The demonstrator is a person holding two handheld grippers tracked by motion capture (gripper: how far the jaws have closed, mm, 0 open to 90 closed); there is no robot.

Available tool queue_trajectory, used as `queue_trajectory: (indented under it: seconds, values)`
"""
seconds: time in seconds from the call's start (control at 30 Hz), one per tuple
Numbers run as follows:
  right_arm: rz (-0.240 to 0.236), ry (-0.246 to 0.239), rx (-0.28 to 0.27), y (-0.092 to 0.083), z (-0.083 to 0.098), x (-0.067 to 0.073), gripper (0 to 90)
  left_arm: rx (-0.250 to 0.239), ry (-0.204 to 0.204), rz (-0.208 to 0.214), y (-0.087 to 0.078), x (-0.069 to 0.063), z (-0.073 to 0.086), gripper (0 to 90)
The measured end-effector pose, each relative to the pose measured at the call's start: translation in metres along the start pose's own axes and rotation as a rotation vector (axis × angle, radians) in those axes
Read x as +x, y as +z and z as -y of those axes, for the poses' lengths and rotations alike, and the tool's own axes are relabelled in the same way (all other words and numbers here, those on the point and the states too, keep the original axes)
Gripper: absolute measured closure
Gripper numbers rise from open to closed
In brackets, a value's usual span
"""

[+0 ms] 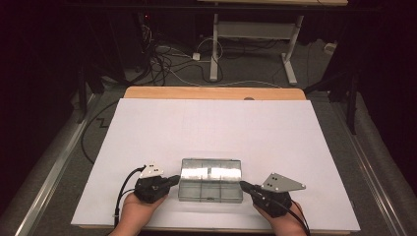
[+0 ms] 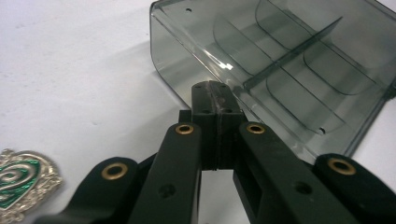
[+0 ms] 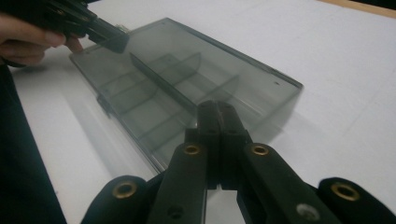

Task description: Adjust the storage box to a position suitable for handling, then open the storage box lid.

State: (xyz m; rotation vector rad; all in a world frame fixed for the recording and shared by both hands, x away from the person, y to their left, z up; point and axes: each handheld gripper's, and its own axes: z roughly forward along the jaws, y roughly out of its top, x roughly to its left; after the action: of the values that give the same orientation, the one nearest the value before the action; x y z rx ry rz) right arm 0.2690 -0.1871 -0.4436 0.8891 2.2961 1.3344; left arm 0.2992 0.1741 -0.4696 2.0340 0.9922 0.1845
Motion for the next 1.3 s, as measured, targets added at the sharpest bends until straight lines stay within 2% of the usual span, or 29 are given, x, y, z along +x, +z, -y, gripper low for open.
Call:
queue_trajectory:
  seconds: [0.07, 0.17, 0.3, 0.33, 0.5, 0.57, 0.73, 0.9, 1.03, 1.2, 1.23, 1.3]
  values:
    - [-0.006, 0.000, -0.004, 0.001, -0.001, 0.002, 90.0, -0.002, 0.002, 0.007, -0.001, -0.003, 0.000, 87.5]
    - [-0.040, 0.003, -0.026, 0.003, -0.005, 0.008, 90.0, -0.013, 0.014, 0.016, -0.005, -0.006, 0.001, 87.4]
    - [-0.078, -0.028, -0.034, 0.011, -0.011, 0.021, 90.0, -0.030, 0.048, 0.032, -0.012, -0.007, 0.005, 87.4]
    - [-0.090, -0.031, -0.032, 0.014, -0.012, 0.025, 90.0, -0.033, 0.052, 0.025, -0.014, -0.007, 0.005, 87.4]
    - [-0.152, -0.047, -0.013, 0.031, -0.016, 0.039, 90.0, -0.043, 0.030, 0.013, -0.015, 0.003, 0.008, 87.4]
    - [-0.159, -0.046, -0.012, 0.032, -0.017, 0.040, 90.0, -0.045, 0.015, 0.011, -0.015, 0.006, 0.010, 87.4]
    - [-0.193, -0.066, 0.005, 0.043, -0.019, 0.051, 90.0, -0.070, 0.014, 0.012, -0.018, 0.007, 0.010, 87.5]
    - [-0.237, -0.081, 0.054, 0.056, -0.013, 0.066, 90.0, -0.078, 0.012, 0.006, -0.018, 0.003, 0.009, 87.5]
    - [-0.250, -0.097, 0.089, 0.060, -0.009, 0.070, 90.0, -0.076, 0.017, 0.005, -0.017, 0.002, 0.008, 87.6]
    - [-0.248, -0.087, 0.137, 0.064, 0.000, 0.069, 90.0, -0.060, 0.020, 0.010, -0.013, 0.003, 0.007, 87.5]
    - [-0.248, -0.066, 0.155, 0.065, 0.003, 0.068, 90.0, -0.054, 0.016, 0.012, -0.012, 0.003, 0.007, 87.5]
    - [-0.252, -0.064, 0.156, 0.065, 0.004, 0.066, 90.0, -0.040, 0.023, 0.014, -0.011, 0.004, 0.008, 87.5]
